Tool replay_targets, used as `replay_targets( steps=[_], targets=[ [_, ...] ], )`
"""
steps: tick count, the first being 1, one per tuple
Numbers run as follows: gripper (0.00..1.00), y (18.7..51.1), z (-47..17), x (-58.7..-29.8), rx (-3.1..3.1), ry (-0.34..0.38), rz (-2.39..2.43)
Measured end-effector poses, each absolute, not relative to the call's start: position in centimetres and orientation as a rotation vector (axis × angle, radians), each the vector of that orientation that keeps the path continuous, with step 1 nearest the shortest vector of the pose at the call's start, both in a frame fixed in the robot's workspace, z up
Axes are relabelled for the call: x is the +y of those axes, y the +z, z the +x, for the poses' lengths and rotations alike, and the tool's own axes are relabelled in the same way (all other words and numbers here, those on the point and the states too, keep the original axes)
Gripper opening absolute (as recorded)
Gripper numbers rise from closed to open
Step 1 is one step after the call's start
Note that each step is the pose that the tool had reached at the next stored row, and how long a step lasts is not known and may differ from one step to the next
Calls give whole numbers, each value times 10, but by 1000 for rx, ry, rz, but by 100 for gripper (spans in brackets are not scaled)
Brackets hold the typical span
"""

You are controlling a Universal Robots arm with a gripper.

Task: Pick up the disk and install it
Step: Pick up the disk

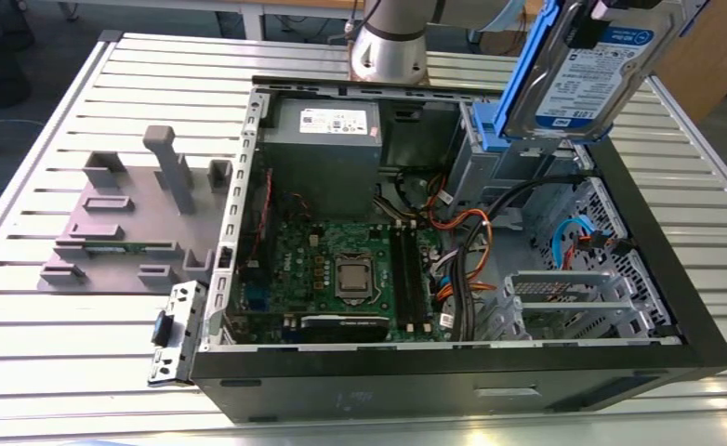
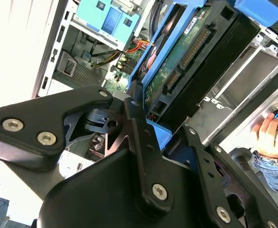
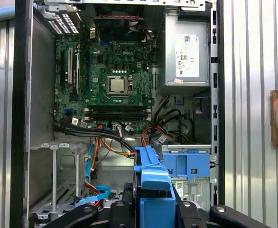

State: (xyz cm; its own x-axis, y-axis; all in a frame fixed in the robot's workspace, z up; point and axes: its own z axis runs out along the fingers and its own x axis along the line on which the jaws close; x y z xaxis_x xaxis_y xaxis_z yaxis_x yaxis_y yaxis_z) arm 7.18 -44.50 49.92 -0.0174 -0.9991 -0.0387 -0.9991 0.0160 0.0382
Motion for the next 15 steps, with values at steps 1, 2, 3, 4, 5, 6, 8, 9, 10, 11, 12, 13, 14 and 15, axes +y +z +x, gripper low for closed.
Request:
replay_targets(
  steps=[1, 2, 3, 4, 5, 6, 8, 9, 10, 11, 12, 13, 14, 15],
  targets=[
    [37, 499, 72, -445, 2239, 85, -2201],
    [37, 499, 72, -445, 2239, 85, -2202],
    [37, 499, 72, -446, 2238, 85, -2201],
    [37, 499, 72, -446, 2239, 85, -2201],
    [37, 499, 72, -446, 2238, 85, -2201],
    [37, 499, 72, -446, 2238, 85, -2202],
    [37, 499, 72, -447, 2238, 85, -2201],
    [37, 499, 72, -447, 2239, 85, -2202],
    [37, 499, 72, -447, 2239, 85, -2201],
    [37, 499, 72, -448, 2238, 85, -2201],
    [37, 499, 72, -448, 2238, 85, -2201],
    [37, 499, 72, -448, 2239, 85, -2201],
    [37, 499, 72, -448, 2239, 85, -2201],
    [37, 499, 72, -449, 2239, 85, -2201]
  ],
)
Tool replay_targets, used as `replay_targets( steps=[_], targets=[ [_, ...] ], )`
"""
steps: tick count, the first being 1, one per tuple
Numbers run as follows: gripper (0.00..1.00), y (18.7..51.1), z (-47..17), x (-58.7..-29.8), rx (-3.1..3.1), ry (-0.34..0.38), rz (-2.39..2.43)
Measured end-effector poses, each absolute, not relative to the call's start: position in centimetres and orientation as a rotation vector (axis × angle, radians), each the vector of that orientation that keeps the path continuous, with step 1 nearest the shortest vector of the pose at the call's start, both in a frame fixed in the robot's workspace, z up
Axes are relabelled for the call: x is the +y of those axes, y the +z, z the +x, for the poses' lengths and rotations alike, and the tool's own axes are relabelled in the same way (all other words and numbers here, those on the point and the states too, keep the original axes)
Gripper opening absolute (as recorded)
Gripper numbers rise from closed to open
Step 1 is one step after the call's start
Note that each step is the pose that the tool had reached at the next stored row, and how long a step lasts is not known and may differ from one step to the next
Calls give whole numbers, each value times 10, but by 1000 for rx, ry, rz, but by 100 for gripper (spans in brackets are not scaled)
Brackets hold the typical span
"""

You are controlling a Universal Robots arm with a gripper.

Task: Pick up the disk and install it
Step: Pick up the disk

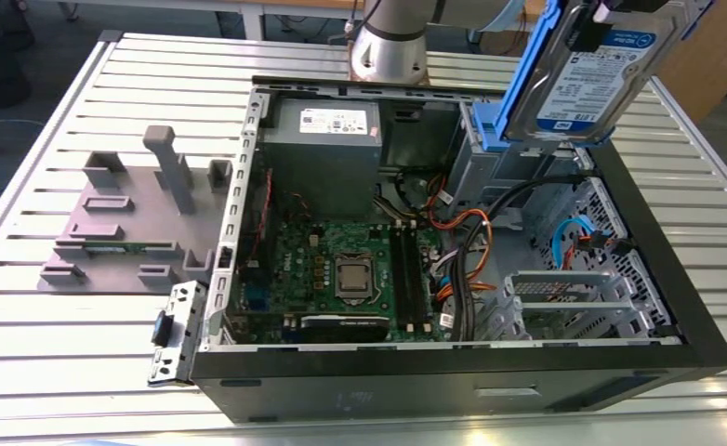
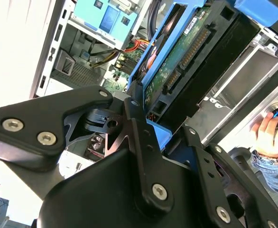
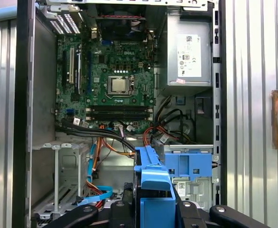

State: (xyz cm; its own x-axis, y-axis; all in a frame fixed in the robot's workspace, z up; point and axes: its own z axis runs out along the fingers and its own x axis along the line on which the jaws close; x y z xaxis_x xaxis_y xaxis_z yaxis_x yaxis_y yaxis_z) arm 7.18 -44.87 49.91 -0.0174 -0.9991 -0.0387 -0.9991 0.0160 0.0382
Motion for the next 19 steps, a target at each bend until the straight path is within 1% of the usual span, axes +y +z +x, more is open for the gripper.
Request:
replay_targets(
  steps=[19],
  targets=[
    [37, 499, 72, -453, 2238, 85, -2201]
  ],
)
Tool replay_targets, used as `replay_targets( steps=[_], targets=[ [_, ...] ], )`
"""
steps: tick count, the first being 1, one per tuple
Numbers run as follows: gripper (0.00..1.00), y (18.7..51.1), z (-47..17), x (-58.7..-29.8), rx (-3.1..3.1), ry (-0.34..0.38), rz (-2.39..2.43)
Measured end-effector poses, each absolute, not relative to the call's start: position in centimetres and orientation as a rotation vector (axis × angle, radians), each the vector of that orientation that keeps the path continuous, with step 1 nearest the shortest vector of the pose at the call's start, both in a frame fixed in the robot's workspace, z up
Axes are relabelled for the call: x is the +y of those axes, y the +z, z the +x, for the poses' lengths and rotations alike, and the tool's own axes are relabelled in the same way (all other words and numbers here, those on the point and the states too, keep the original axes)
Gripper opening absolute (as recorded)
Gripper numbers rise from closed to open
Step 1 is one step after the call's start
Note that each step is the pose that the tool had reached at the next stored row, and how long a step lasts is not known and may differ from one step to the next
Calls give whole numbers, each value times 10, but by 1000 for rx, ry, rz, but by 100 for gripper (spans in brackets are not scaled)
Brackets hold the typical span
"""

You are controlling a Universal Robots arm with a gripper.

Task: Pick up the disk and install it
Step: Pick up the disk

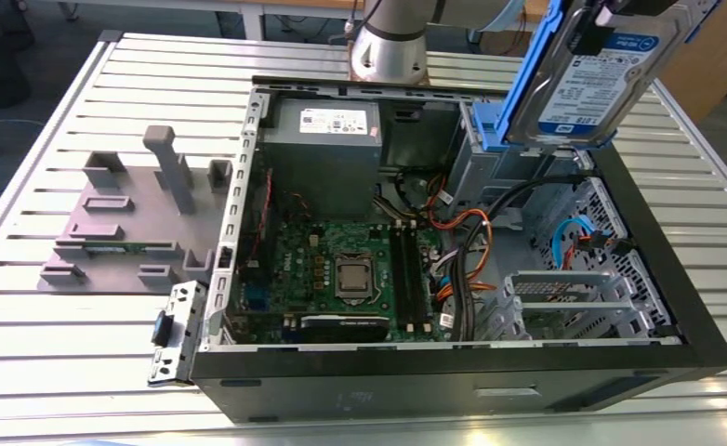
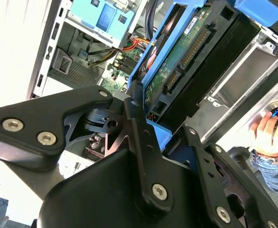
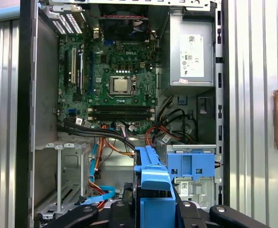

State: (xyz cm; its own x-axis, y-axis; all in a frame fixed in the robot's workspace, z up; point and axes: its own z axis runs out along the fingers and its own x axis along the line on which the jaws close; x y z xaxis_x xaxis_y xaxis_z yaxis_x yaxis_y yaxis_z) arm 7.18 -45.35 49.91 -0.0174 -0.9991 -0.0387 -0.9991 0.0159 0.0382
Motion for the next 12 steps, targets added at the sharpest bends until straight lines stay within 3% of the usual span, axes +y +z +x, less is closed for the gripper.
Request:
replay_targets(
  steps=[12],
  targets=[
    [37, 499, 72, -456, 2238, 85, -2201]
  ],
)
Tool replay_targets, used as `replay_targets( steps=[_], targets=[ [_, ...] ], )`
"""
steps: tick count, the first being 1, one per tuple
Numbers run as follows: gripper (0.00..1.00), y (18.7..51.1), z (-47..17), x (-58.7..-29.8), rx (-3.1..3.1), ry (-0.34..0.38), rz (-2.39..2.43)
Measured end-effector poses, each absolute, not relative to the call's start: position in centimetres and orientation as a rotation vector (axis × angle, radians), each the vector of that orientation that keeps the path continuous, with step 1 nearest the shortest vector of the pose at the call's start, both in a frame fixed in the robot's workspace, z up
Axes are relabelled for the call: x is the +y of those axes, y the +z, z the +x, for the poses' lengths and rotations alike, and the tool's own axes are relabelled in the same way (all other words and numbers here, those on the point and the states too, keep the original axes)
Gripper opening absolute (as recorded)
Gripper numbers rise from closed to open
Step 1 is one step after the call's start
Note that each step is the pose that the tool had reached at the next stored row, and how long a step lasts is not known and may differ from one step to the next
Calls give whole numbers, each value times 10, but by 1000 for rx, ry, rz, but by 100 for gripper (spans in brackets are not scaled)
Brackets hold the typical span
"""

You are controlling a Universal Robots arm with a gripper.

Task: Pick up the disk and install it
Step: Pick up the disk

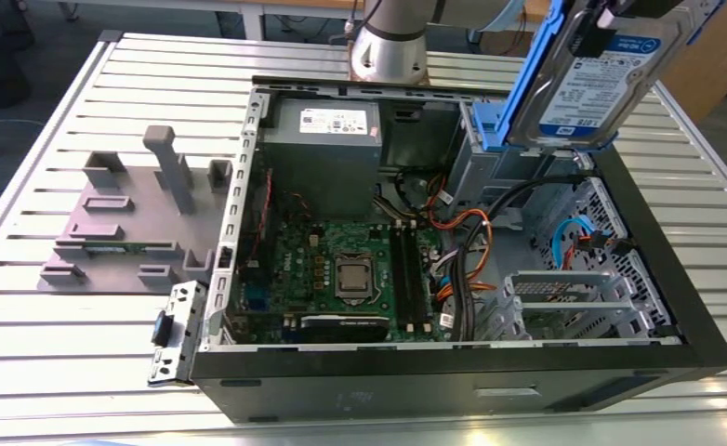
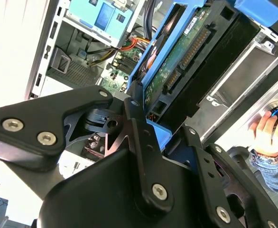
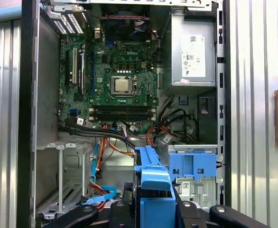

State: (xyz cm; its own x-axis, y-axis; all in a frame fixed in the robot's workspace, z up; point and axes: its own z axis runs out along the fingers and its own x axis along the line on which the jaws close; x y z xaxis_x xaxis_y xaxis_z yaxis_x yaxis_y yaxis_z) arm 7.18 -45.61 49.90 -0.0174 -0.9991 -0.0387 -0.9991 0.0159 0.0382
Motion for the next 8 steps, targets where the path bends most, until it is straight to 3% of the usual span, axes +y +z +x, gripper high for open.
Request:
replay_targets(
  steps=[8],
  targets=[
    [37, 499, 72, -458, 2239, 85, -2201]
  ],
)
